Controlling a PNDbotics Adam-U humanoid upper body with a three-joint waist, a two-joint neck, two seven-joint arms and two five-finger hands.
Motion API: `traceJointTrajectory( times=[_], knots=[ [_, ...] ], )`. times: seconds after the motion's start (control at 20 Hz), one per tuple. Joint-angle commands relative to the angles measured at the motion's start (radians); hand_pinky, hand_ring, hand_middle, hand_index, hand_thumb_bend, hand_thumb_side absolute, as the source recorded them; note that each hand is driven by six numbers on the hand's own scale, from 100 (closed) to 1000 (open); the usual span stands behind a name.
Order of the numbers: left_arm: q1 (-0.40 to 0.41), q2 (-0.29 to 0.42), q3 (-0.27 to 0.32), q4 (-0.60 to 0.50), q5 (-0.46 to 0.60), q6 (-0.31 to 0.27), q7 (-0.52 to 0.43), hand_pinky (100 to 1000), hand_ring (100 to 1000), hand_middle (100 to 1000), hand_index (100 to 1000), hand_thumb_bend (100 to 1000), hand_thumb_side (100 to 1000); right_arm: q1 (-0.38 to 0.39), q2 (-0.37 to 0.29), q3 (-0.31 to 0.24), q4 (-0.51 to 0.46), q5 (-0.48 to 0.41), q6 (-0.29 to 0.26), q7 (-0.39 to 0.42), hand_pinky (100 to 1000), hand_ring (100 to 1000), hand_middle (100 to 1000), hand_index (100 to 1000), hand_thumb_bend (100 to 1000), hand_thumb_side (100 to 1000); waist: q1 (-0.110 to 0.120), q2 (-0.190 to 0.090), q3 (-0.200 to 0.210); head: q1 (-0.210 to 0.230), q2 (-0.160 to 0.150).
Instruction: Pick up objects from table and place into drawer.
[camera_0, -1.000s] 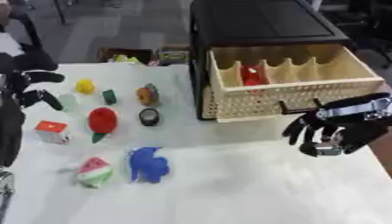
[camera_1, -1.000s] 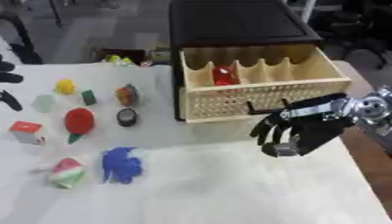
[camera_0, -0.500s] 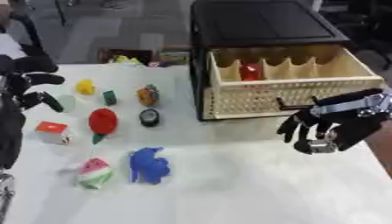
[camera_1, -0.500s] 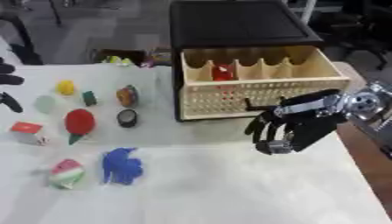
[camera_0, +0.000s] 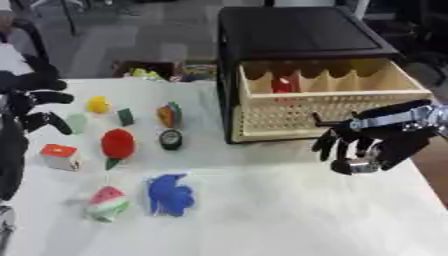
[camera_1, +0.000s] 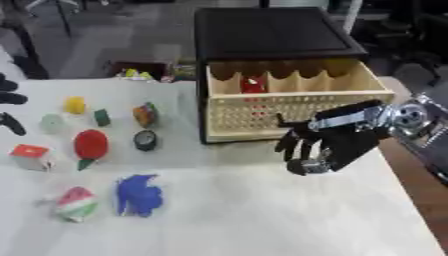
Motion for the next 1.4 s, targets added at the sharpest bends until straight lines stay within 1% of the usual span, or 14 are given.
traceJointTrajectory(
  times=[0.05,0.9,1.4],
  knots=[
    [-0.007,0.002,0.01,-0.016,0.001,0.001,-0.004,406,670,650,743,100,1000,-0.024,-0.013,-0.015,0.018,0.01,0.004,0.001,353,687,769,918,215,584,-0.001,-0.01,0.003,-0.001,-0.012],
    [-0.003,-0.004,0.013,-0.016,0.0,0.004,-0.008,410,672,652,741,100,1000,-0.08,0.021,-0.012,0.076,0.021,-0.004,0.001,341,681,764,915,234,585,-0.003,-0.007,0.011,-0.005,-0.022],
    [-0.001,-0.01,0.014,-0.016,-0.002,0.006,-0.011,412,673,653,738,100,1000,-0.125,0.049,-0.007,0.128,0.037,-0.008,-0.005,327,677,760,914,248,593,-0.002,-0.004,0.022,-0.009,-0.029]
  ],
)
